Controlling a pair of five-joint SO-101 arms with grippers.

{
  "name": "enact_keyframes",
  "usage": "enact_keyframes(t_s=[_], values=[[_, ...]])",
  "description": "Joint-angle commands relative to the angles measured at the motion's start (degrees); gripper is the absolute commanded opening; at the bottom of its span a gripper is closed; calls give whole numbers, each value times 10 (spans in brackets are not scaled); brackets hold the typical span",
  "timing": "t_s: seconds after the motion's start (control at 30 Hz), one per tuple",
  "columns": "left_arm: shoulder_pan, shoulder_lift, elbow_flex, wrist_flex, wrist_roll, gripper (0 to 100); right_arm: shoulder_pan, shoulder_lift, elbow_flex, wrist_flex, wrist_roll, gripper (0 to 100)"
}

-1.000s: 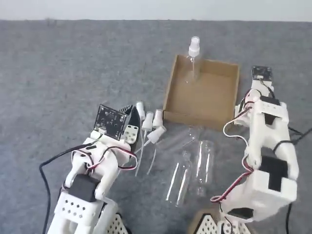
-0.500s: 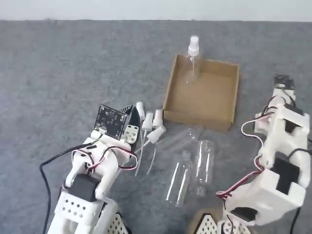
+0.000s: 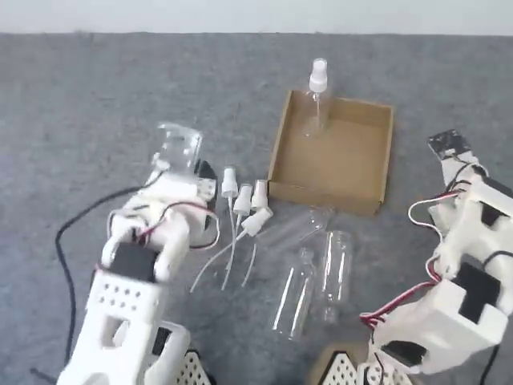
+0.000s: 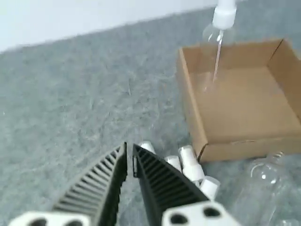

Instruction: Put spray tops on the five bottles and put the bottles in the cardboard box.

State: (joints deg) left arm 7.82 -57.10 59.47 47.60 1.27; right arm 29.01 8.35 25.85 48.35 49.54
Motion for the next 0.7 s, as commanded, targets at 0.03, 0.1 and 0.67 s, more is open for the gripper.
enact_keyframes(t_s=[0.03,0.1,0.67], values=[[-2,101,-60,-2,-4,12,6,-58,-20,24,8,192],[-4,110,-57,-16,-5,12,4,-104,-34,80,8,257],[-6,117,-54,-16,-5,12,102,-203,-24,317,217,267]])
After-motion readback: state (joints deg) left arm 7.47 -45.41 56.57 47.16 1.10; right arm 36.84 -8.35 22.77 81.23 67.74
